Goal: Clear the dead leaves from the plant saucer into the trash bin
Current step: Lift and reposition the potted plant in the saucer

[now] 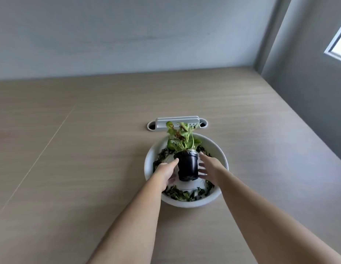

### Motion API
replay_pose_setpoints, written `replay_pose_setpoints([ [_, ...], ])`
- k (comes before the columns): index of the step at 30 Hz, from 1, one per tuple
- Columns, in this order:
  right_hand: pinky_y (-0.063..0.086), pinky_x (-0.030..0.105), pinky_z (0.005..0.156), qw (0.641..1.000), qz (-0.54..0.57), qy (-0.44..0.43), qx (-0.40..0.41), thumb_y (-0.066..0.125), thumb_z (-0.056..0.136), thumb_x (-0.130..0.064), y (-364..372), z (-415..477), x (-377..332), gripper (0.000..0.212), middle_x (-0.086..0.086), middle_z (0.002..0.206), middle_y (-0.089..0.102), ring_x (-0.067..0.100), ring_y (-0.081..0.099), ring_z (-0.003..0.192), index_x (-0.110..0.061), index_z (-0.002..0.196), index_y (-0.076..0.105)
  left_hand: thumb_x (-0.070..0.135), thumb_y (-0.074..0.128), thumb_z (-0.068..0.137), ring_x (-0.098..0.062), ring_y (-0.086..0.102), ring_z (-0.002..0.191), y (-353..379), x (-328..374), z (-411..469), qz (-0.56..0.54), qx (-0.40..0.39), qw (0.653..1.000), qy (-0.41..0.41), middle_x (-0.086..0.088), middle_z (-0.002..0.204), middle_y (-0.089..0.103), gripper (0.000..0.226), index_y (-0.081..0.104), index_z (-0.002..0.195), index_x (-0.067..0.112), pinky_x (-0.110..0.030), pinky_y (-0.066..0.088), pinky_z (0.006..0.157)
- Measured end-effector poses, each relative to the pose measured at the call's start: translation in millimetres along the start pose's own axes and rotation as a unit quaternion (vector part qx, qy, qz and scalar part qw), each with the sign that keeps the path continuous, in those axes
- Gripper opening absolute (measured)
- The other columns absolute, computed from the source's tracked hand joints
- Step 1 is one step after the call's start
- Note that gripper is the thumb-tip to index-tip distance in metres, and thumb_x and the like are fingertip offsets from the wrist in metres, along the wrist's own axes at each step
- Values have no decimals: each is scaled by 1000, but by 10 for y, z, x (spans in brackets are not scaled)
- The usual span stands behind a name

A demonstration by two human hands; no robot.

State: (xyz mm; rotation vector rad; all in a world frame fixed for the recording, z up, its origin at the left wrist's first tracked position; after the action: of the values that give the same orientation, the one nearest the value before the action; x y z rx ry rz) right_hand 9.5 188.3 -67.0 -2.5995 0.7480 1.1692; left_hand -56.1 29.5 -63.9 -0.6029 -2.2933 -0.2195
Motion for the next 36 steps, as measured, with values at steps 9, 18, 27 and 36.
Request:
replay_pose_setpoints([
  [9, 53, 34, 77, 999, -50, -7, -8, 55, 90, -34, 128, 5, 23, 34, 14, 117, 65, 29, 61, 109, -8, 111, 62, 36, 68, 82, -27, 61, 111, 52, 4, 29, -17, 11, 1000, 21, -10, 122, 62, 53, 55, 124, 7, -41, 51, 98],
  [18, 45, 43, 99, 990, -49, -117, -54, 57, 91, -14, 141, -236, -382, 32, 10, 120, 62, 25, 58, 115, -11, 124, 55, 12, 68, 84, -24, 59, 113, 6, 299, -64, -23, 14, 992, 127, -5, 119, 63, 43, 55, 124, 16, -31, 51, 84],
  [27, 52, 17, 72, 988, 11, -142, -63, 48, 84, 18, 163, -192, -219, 46, 6, 115, 59, 9, 60, 91, -12, 118, 54, -12, 60, 81, -18, 55, 117, 25, 282, -160, -15, 55, 975, 217, -5, 129, 58, 55, 50, 128, 16, -30, 43, 95],
  [36, 52, 18, 78, 983, 23, -175, -50, 50, 77, 23, 160, -107, -139, 51, 7, 114, 63, 18, 61, 104, -14, 112, 55, -15, 57, 81, -17, 53, 123, 74, 200, -158, -46, 63, 974, 215, -6, 135, 55, 55, 49, 128, 13, -24, 41, 93],
])
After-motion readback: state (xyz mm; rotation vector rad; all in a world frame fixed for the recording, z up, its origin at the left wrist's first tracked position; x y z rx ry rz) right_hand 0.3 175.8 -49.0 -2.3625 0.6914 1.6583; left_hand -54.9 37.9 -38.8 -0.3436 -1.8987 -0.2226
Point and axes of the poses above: each hand's wrist, its own z-axis towards the middle knuckle, its own y-axis out of the palm, x = y × z, the point moved 9 cm from there along z, towards the middle knuckle
